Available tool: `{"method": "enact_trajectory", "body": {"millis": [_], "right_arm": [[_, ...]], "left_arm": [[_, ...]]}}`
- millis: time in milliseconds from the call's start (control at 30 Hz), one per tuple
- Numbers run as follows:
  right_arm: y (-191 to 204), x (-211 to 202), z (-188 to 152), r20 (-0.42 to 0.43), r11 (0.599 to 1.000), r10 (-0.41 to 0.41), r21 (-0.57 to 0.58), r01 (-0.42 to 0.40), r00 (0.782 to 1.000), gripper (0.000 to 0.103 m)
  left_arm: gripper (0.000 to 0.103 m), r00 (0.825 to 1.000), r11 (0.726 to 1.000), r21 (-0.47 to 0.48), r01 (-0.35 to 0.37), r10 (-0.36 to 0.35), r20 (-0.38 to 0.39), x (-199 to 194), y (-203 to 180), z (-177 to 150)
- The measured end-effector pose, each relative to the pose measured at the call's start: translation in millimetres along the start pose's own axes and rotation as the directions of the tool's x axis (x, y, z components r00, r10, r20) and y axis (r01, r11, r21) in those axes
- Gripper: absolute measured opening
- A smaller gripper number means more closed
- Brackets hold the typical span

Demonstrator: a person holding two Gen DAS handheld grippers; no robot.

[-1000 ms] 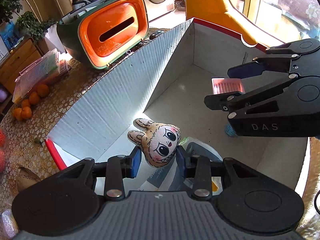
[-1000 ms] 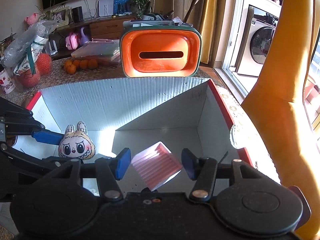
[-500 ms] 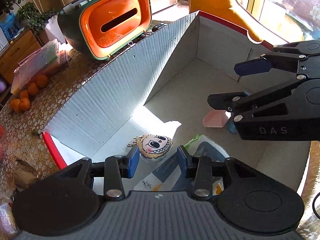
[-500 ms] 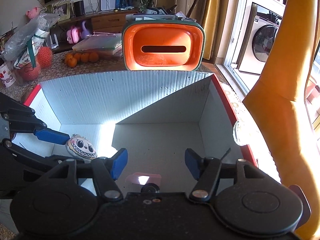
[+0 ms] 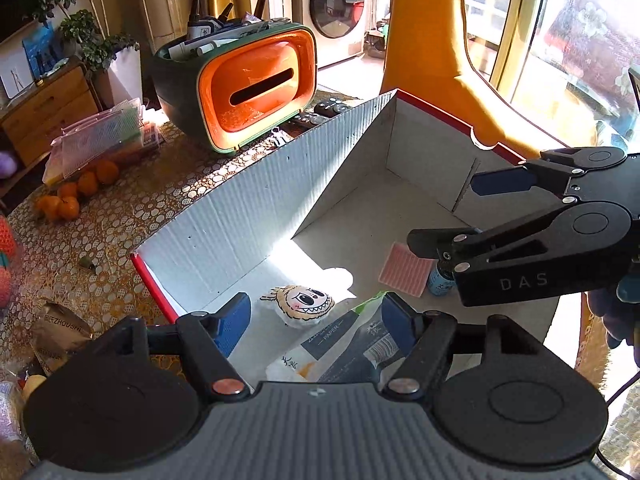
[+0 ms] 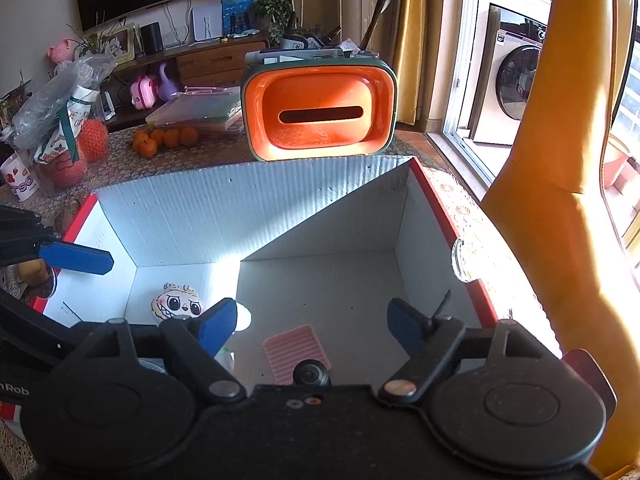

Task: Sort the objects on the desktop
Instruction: 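Open the left tool to drop the plush while the right tool releases the pink dish, then lift both tools out of the box and move back over the table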

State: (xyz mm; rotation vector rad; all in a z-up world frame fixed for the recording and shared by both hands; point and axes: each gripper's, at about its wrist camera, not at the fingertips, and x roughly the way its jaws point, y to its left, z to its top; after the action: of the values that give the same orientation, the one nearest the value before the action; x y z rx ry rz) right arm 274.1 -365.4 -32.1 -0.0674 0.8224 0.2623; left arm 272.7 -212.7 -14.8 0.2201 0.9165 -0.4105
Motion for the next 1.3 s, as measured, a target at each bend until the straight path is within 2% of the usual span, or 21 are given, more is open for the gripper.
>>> {"method": "enact_trajectory", "body": {"millis": [367,633,733,867,1100,1300], "right_arm": [[12,-31,-9,0.03,1.0,0.006,0.024,-0.007,1.0,0.091],[32,-55,-13,0.05,1.0,0.009,0.006,-0.009,0.999,0.093],[41,-63,-14,0.056,1.0,0.012,-0.008,-0.012,0.998,0.093],[53,-72,-16,0.061,1.0,0.02,-0.019,-0.019,0.998,0.094],[82,-85,-20,0.085,0.997,0.064,-0.049,-0.06,0.994,0.095],[114,-101,-23,0.129,0.987,0.115,-0.128,-0.098,0.985,0.096]], "left_arm": [[0.072,0.999,1.0,-0.022,0.006,-0.004,0.052,-44,7,-18],[0.072,0.996,0.999,-0.045,0.001,0.003,0.085,-73,16,-33],[0.078,0.995,0.999,-0.052,-0.001,0.006,0.102,-84,20,-40],[0.078,0.993,0.998,-0.063,-0.006,0.014,0.115,-96,27,-51],[0.079,0.991,0.995,-0.099,-0.017,0.03,0.13,-116,48,-72],[0.079,0.989,0.991,-0.129,-0.03,0.049,0.141,-131,65,-94]]}}
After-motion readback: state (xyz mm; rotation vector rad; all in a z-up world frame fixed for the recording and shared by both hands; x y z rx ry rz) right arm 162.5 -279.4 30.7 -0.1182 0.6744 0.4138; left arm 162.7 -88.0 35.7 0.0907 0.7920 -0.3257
